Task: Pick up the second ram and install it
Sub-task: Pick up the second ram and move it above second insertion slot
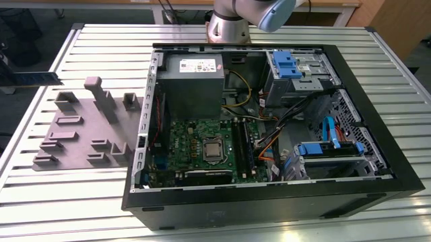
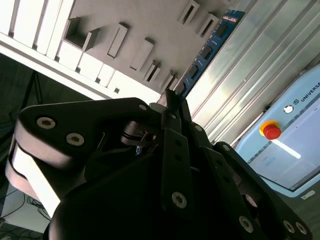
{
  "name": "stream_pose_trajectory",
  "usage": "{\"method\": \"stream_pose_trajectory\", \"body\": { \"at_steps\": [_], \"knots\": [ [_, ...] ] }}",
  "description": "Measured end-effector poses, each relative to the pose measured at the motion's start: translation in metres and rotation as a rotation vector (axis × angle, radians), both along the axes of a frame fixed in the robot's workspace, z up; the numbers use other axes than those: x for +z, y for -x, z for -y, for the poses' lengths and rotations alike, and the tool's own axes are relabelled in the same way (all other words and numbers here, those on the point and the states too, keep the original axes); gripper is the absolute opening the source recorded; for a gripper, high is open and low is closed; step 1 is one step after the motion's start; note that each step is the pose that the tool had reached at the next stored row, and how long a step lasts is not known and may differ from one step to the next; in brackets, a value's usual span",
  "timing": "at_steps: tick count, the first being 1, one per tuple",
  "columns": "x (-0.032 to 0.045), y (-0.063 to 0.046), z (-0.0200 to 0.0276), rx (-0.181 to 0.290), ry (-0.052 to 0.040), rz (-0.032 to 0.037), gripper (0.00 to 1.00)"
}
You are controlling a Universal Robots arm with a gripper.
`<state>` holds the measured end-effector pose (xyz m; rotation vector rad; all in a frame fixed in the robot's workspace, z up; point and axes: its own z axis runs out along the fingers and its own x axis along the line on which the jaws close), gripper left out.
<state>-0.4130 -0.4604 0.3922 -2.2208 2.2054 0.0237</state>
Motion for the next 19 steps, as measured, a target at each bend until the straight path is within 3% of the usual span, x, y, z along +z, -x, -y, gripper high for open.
{"method": "stream_pose_trajectory", "body": {
  "at_steps": [7,19],
  "knots": [
    [0.0181,0.000,0.0000,0.000,-0.0001,0.0001,0.14],
    [0.0193,-0.004,0.0000,0.000,0.0000,-0.0001,0.14]
  ]
}}
